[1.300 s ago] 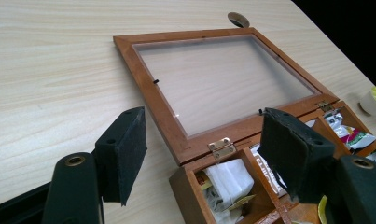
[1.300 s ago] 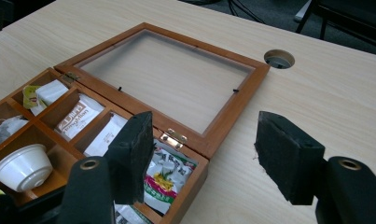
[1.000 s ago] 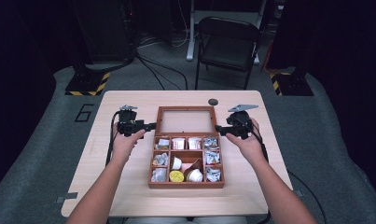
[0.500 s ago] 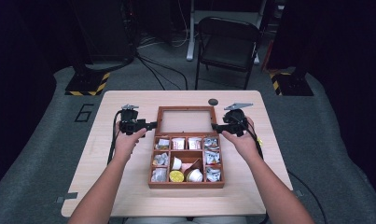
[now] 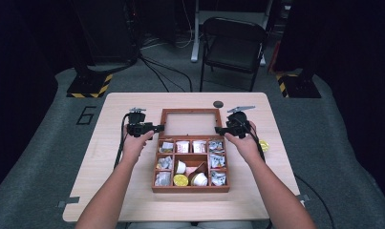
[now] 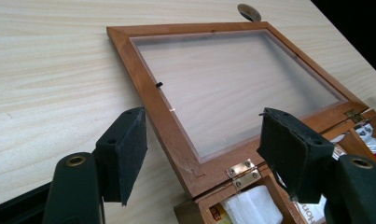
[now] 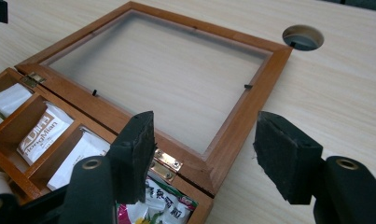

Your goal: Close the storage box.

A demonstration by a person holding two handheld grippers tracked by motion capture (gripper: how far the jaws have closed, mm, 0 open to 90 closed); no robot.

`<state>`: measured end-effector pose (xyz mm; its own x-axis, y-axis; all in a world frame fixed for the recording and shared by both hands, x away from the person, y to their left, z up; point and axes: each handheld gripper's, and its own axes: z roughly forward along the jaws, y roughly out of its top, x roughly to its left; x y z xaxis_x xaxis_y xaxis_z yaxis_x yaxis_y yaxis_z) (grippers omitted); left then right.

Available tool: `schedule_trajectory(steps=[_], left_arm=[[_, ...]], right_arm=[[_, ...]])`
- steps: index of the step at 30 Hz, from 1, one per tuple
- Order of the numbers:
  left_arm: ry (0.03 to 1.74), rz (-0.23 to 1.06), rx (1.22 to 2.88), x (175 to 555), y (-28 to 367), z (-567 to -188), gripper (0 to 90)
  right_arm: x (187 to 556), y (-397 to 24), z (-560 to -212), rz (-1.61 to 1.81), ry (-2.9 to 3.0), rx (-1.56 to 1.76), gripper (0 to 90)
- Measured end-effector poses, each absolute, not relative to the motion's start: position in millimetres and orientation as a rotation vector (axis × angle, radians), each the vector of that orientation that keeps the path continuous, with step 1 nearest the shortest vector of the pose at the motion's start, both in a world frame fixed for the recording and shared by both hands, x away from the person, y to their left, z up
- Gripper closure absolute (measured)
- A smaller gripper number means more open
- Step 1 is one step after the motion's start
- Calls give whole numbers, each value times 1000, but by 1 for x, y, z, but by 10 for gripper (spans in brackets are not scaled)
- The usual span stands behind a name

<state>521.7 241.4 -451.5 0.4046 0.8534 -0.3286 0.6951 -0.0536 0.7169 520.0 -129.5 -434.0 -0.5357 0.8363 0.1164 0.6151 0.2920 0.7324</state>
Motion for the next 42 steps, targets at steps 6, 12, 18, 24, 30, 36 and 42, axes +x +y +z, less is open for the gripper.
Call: schedule_trajectory(steps=[6,12,18,24,30,36,42], left_arm=[[1371,214,1798,526,240,-459,325],[1381,212,1805,529,242,-464,331],[1396,217,1771,532,242,-465,342],[1409,213,1787,534,241,-470,341],[1414,212,1794,535,239,-474,341],[1434,217,1795,537,240,-477,341],[1431,208,1799,538,238,-478,341]], right_arm=[[525,-128,-440,1098,2270,1352,382],[528,-130,-443,1098,2269,1380,384],[532,-130,-447,1090,2263,1402,395],[535,-131,-451,1090,2255,1408,400],[538,-133,-456,1078,2250,1431,391],[539,-132,-459,1088,2247,1431,381],[540,-130,-462,1090,2242,1456,381]])
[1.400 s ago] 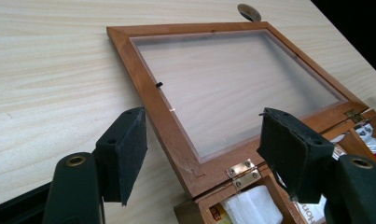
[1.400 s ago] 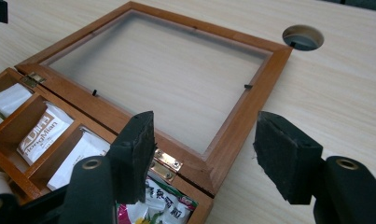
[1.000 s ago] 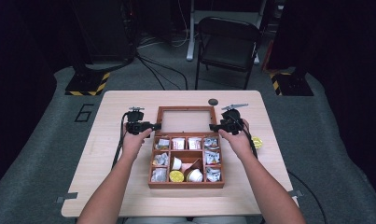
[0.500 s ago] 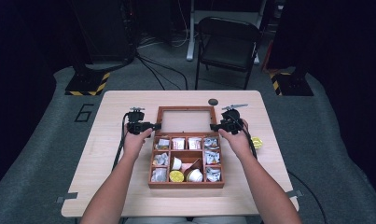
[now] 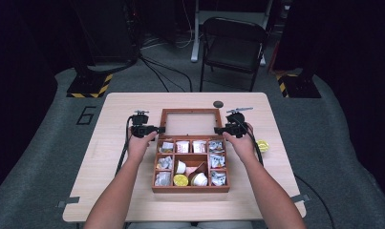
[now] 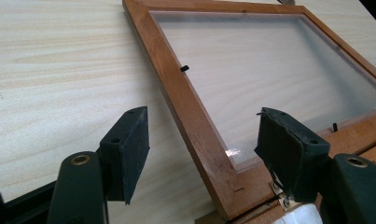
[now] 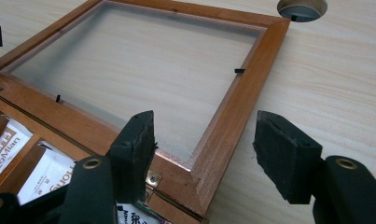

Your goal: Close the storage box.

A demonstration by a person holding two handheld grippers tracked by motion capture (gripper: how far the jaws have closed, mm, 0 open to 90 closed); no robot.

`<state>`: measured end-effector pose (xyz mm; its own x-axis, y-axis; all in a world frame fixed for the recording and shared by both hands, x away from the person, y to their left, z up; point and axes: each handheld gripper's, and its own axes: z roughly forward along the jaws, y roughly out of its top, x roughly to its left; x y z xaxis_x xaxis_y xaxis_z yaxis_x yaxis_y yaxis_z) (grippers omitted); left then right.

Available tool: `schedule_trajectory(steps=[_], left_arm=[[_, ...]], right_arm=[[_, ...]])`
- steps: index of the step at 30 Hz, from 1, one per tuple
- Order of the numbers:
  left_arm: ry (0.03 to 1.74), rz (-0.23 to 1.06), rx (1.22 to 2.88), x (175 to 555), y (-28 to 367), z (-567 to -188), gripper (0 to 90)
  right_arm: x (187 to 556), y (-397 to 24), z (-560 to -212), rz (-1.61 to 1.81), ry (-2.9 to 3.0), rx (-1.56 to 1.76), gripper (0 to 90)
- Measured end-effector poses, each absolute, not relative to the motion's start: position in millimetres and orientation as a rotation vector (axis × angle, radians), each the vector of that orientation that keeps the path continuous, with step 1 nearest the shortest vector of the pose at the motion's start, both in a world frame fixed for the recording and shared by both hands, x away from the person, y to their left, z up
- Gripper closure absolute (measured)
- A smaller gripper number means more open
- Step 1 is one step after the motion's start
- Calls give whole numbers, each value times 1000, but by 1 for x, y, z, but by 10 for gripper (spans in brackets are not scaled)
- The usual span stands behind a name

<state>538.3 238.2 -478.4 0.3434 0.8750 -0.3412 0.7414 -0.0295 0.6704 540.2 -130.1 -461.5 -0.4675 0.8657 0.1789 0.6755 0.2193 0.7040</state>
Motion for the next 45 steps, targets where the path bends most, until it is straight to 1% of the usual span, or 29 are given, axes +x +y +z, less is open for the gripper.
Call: schedule_trajectory(steps=[8,15,24,45], left_arm=[[1437,192,1784,539,232,-483,341],[1426,174,1804,540,224,-487,341],[1431,169,1803,541,221,-488,336],[1436,171,1821,543,219,-493,326]], right_arm=[[542,-132,-464,1119,2219,1514,381],[543,-138,-466,1141,2202,1548,379],[543,-143,-476,1148,2205,1586,371],[550,-134,-484,1132,2247,1632,368]])
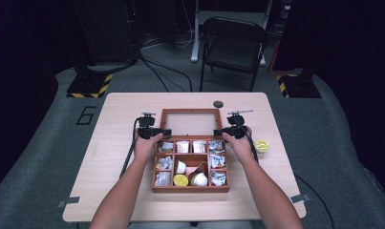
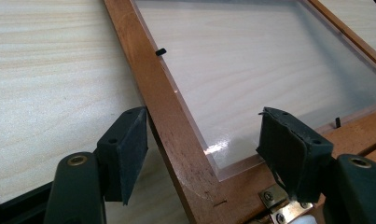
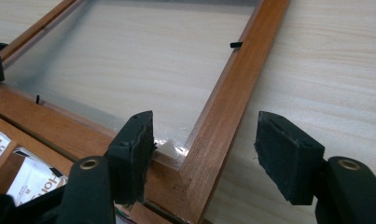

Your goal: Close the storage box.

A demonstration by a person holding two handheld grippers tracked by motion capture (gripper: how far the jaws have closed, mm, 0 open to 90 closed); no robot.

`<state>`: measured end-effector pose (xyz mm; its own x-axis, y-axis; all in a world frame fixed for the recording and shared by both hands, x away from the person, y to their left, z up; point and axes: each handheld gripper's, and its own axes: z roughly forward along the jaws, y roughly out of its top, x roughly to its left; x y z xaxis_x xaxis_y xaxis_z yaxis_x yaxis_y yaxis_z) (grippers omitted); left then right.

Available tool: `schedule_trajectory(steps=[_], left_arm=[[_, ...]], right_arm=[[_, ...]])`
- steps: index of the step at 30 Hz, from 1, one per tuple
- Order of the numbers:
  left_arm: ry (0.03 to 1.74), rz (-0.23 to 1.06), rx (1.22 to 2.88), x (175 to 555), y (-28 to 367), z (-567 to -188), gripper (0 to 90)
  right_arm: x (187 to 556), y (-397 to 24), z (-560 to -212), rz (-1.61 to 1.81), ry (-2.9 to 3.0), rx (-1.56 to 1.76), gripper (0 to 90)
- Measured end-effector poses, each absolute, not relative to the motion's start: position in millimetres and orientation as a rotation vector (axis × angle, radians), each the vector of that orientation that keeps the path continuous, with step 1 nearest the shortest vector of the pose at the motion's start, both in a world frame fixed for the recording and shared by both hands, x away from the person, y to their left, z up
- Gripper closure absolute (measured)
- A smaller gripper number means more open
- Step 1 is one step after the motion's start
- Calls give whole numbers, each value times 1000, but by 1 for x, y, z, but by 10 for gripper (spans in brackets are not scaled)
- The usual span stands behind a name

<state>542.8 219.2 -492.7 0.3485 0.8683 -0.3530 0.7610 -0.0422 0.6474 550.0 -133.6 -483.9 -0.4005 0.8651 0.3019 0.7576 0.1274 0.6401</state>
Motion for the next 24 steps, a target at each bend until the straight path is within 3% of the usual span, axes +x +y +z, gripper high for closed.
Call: schedule_trajectory(steps=[24], left_arm=[[1430,154,1813,545,219,-496,286]], right_arm=[[561,-127,-486,1127,2289,1646,313]])
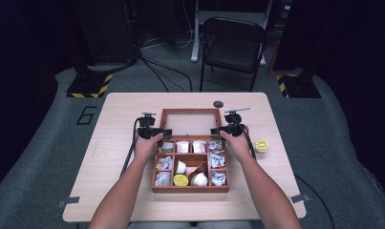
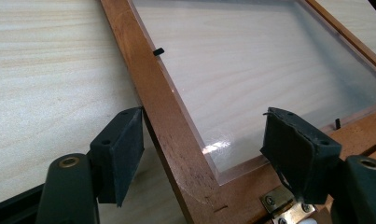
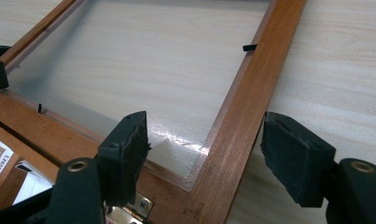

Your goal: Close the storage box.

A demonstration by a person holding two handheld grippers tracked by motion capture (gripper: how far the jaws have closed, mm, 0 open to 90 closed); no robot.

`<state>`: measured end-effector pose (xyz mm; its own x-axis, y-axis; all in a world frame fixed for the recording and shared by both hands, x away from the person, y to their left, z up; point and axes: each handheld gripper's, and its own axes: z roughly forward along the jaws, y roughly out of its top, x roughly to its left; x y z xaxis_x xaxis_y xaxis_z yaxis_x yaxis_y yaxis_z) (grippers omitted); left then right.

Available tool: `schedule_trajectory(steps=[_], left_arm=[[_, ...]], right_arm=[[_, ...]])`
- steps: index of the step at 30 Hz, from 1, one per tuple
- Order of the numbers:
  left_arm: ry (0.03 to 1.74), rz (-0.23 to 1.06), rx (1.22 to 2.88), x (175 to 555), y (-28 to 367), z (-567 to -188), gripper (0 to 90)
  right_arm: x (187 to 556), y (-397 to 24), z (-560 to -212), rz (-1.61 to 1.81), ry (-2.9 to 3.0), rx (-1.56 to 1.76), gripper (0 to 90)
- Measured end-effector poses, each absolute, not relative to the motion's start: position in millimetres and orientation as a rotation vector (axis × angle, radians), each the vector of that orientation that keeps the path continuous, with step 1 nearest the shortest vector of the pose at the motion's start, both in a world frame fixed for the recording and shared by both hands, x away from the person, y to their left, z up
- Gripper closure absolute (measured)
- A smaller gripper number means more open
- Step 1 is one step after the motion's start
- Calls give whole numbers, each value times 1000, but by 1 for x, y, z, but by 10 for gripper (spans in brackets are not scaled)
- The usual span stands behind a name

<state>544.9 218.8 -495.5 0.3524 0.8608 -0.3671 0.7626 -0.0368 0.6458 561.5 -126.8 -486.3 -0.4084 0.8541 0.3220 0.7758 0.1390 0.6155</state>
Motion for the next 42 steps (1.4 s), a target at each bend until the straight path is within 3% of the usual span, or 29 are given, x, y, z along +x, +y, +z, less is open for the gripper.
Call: schedule_trajectory(steps=[42], left_arm=[[1442,76,1762,552,219,-503,233]], right_arm=[[569,-129,-495,1230,2266,1785,276]])
